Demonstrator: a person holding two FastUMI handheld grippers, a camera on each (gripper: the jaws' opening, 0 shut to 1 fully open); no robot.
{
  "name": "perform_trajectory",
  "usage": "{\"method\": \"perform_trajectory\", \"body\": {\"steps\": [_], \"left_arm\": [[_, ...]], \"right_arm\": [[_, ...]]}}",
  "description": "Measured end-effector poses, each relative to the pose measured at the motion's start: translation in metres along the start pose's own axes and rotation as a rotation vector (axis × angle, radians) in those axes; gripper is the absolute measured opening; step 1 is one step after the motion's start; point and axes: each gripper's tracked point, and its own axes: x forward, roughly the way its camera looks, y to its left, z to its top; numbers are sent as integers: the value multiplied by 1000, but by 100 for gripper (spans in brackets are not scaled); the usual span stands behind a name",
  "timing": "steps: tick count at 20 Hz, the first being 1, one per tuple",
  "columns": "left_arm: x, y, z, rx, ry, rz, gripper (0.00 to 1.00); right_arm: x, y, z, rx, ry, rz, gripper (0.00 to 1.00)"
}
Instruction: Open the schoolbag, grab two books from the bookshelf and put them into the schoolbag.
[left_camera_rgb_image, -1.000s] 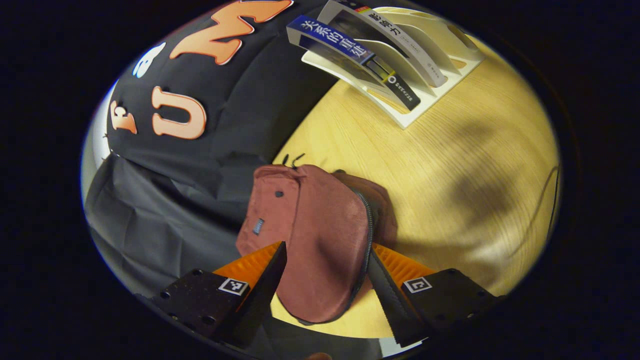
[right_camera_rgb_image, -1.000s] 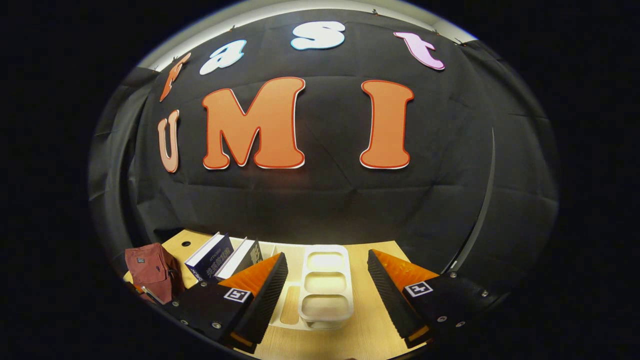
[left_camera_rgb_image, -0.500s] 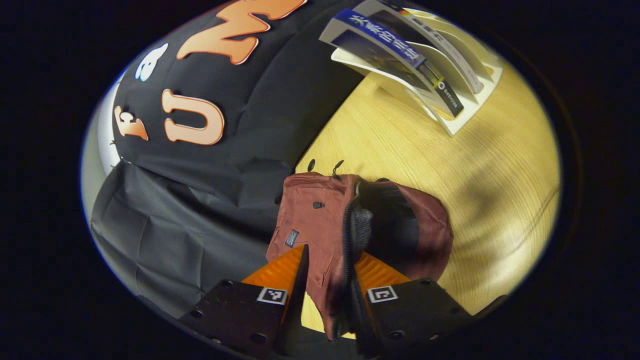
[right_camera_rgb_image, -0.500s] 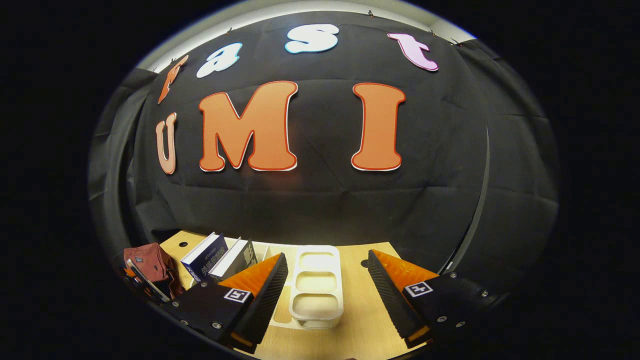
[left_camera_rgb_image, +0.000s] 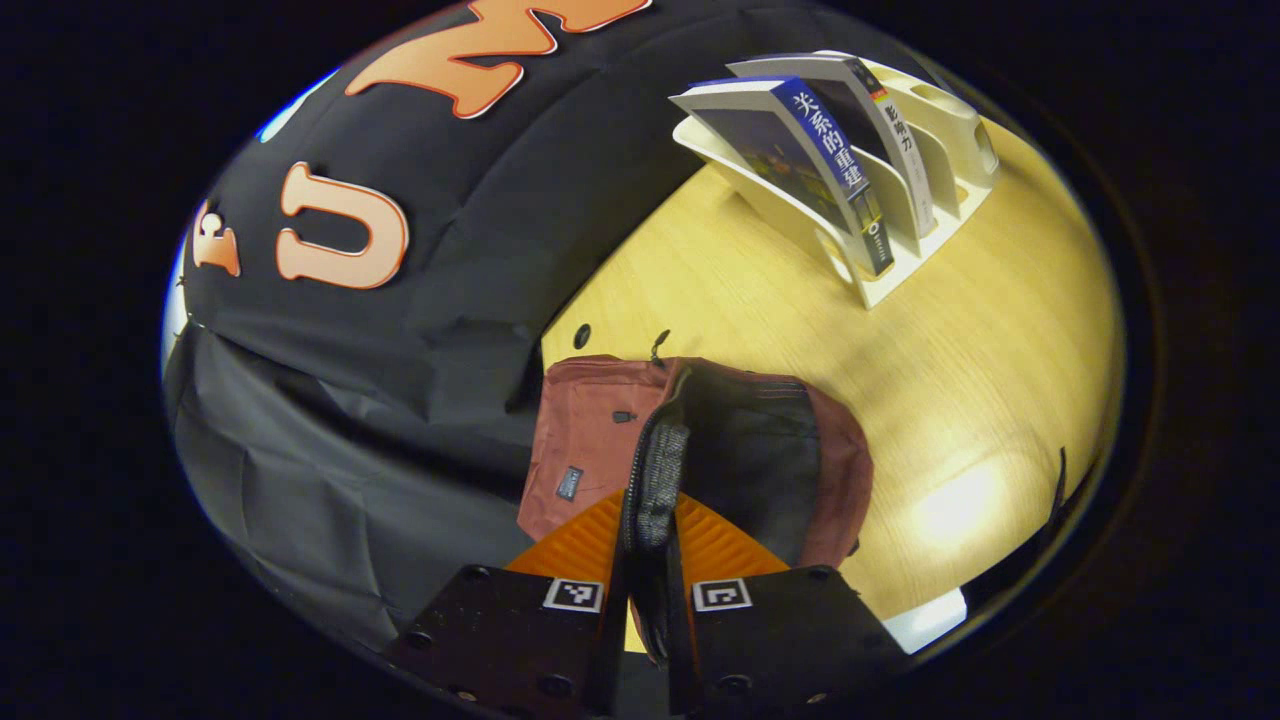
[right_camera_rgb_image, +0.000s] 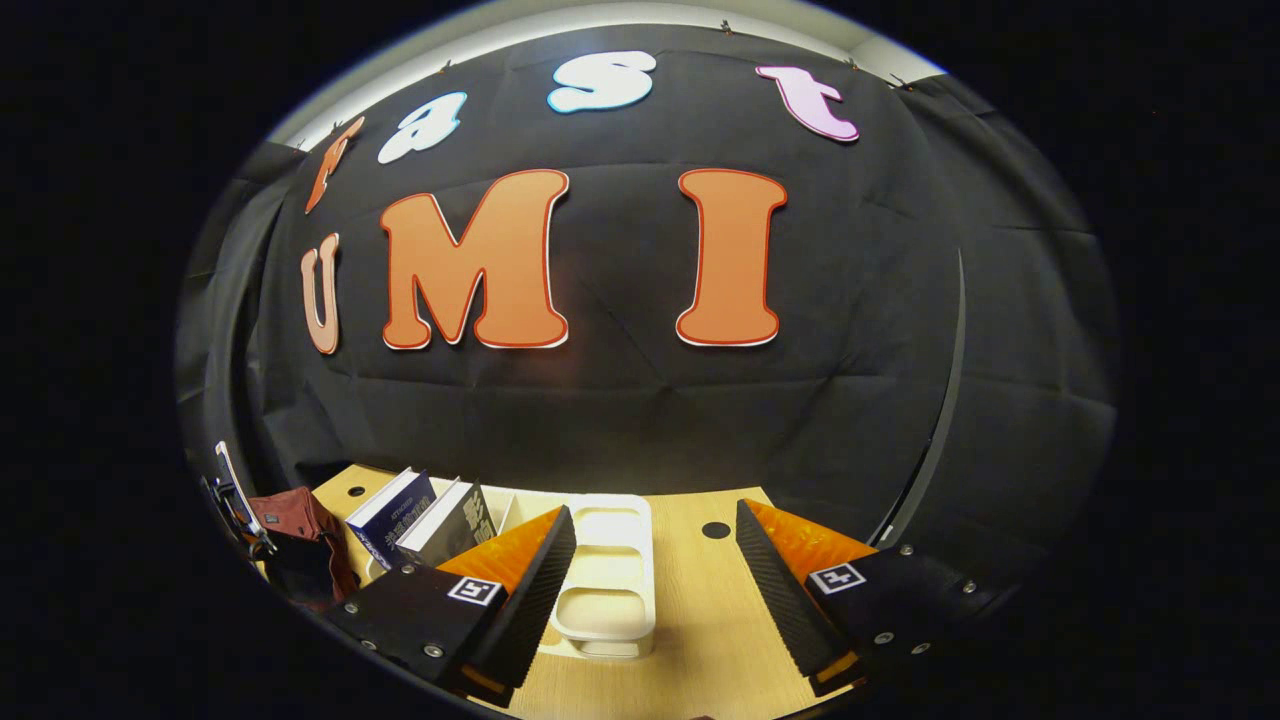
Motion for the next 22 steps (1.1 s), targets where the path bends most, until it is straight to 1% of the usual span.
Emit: {"method": "perform_trajectory", "body": {"steps": [3,4,6,9,12,13,15,16,17,18,19,22], "left_arm": [[-5,17,7,-26,-2,-57,16],[-5,23,10,-23,-5,-75,14],[-6,33,18,6,-22,-121,14],[-5,46,27,44,-59,-207,14],[0,60,35,109,-111,-288,14],[2,64,36,123,-128,-324,12],[5,76,35,143,-152,-393,12],[7,82,34,146,-162,-432,12],[9,87,33,145,-176,-472,12],[9,92,33,141,-185,-515,18],[10,99,32,136,-194,-555,12],[18,107,32,139,-217,-645,12]], "right_arm": [[-5,2,3,-6,7,7,95],[-7,2,3,-10,17,-3,95],[-11,2,9,-22,16,-28,95],[-18,22,15,-42,32,-38,95],[-24,61,19,-70,54,-42,95],[-26,75,20,-68,68,-46,95],[-31,108,20,-56,102,-43,95],[-33,126,20,-53,119,-40,95],[-36,142,23,-51,134,-37,100],[-37,158,25,-49,145,-37,95],[-39,171,29,-43,151,-40,95],[-42,212,41,-51,174,-18,95]]}}
